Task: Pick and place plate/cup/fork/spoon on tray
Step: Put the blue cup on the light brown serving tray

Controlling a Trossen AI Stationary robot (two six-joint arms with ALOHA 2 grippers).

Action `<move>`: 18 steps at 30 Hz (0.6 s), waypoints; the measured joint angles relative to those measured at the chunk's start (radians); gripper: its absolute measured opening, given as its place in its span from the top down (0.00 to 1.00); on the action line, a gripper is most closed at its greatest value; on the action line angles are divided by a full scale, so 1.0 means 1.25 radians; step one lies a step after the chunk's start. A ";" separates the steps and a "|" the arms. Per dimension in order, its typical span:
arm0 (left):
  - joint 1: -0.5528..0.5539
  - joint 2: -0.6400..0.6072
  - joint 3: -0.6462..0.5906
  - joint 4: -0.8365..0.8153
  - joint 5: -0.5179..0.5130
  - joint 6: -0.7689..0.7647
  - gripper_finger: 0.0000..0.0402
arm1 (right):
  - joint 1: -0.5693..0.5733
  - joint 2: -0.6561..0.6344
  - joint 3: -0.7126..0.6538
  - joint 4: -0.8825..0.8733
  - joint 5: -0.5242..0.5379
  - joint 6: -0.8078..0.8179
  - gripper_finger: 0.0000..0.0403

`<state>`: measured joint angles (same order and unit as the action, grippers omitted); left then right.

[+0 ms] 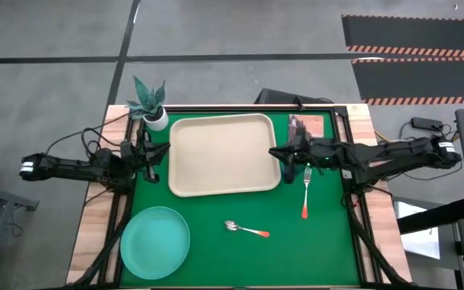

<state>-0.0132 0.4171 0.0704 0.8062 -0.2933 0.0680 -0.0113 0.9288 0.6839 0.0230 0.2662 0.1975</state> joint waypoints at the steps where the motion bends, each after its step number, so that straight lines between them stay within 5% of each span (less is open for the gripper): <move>1: 0.000 0.000 0.000 0.000 0.000 0.000 0.97 | 0.000 0.012 0.028 -0.044 0.006 0.016 0.93; 14: 0.000 0.002 -0.002 -0.001 0.000 0.000 0.97 | -0.002 0.207 0.436 -0.906 0.010 0.400 0.93; 18: 0.000 0.001 -0.003 -0.001 0.000 0.000 0.97 | -0.002 0.263 0.491 -1.026 -0.010 0.450 0.93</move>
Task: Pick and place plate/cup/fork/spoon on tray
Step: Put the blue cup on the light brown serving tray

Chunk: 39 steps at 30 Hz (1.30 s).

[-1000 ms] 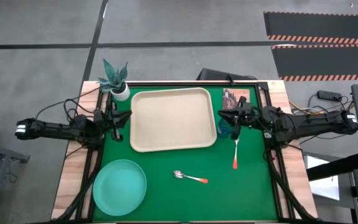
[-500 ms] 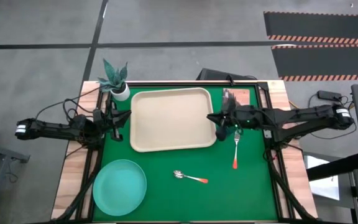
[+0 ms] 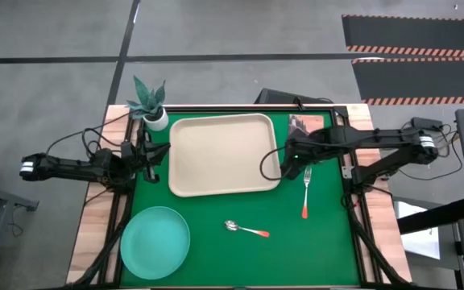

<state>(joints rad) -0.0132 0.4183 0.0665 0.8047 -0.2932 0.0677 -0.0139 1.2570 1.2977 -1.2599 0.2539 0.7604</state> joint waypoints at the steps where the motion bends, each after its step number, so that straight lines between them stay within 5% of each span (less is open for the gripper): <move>1: 0.000 0.000 -0.001 0.000 0.000 0.000 0.97 | 0.000 0.010 0.006 -0.002 -0.001 0.001 0.93; 7: 0.000 0.000 -0.001 0.000 0.000 0.000 0.97 | -0.001 0.053 0.024 0.009 -0.063 0.006 0.86; 20: 0.000 -0.001 -0.002 0.000 -0.003 0.000 0.97 | -0.001 0.114 0.025 0.008 -0.064 0.005 0.54; 39: 0.000 -0.002 -0.001 0.007 -0.051 0.001 0.97 | 0.001 0.228 0.021 0.014 -0.084 -0.023 0.52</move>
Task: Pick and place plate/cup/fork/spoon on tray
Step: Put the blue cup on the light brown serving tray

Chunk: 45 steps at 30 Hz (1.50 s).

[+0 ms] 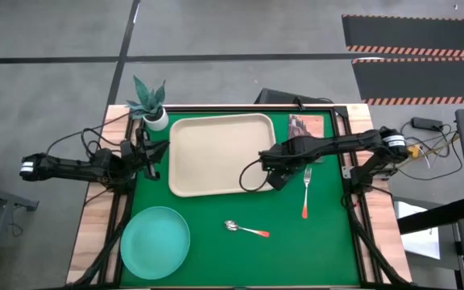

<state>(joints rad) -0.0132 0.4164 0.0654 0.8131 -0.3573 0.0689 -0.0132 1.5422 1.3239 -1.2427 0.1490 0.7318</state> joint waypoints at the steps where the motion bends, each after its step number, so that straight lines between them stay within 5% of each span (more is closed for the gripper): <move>1: 0.000 0.000 0.000 0.000 0.000 0.000 0.97 | 0.000 0.007 0.000 0.000 0.000 0.000 0.52; 10: 0.000 0.001 0.000 0.012 0.000 0.000 0.97 | 0.000 0.048 0.000 0.000 0.006 -0.021 0.58; 29: 0.000 0.002 -0.003 0.013 0.000 0.000 0.97 | 0.000 0.043 0.000 -0.001 0.006 -0.021 0.96; 45: 0.000 0.001 -0.001 0.014 0.000 -0.001 0.97 | -0.011 0.043 0.136 -0.135 0.025 -0.060 0.98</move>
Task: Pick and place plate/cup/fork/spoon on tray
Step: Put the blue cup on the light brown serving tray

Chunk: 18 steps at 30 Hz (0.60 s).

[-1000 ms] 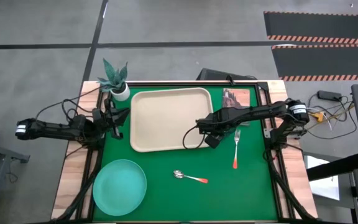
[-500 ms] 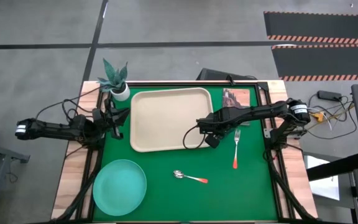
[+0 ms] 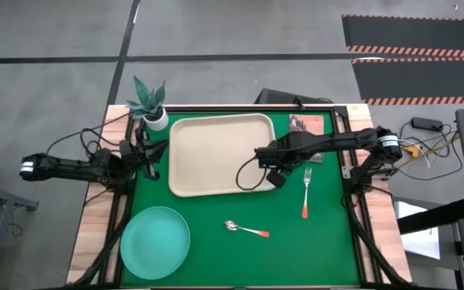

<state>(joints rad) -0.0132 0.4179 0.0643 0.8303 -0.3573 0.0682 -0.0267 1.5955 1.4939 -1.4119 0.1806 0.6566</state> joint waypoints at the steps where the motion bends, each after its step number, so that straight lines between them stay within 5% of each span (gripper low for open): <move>1: 0.000 0.000 0.000 0.001 0.000 0.000 0.97 | -0.005 0.000 0.014 -0.003 0.000 -0.017 0.98; 18: 0.000 0.000 -0.004 -0.001 -0.015 0.000 0.97 | -0.117 0.092 0.268 -0.028 -0.005 -0.264 0.98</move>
<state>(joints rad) -0.0128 0.4177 0.0595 0.8289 -0.3756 0.0682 -0.1724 1.7107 1.8289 -1.4464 0.1738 0.3261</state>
